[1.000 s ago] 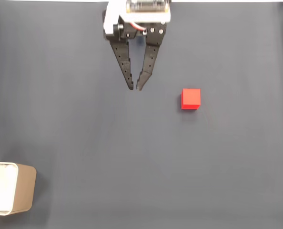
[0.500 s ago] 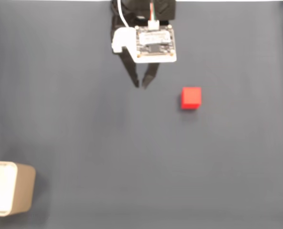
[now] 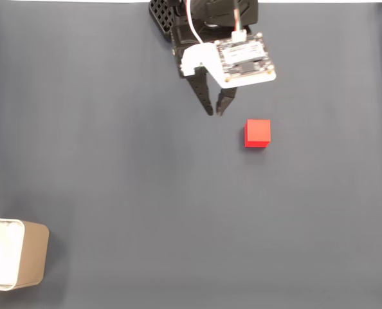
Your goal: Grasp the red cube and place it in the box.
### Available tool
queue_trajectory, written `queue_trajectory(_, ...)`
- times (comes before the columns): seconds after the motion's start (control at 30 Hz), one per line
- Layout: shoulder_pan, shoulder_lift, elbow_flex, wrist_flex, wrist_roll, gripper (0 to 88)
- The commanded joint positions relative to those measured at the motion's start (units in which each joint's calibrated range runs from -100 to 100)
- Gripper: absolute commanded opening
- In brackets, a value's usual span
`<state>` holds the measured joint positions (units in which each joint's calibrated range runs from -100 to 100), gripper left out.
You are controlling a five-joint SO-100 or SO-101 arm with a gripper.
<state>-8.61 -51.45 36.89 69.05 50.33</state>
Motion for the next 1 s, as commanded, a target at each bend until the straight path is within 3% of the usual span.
queue_trajectory(0.0,-2.19,-0.19,-0.12,0.37,0.83,1.4)
queue_trajectory(0.73,-8.8,0.24,4.72,-2.17,3.76,6.0)
queue_trajectory(0.97,-9.58,0.41,6.63,-3.64,5.13,11.3)
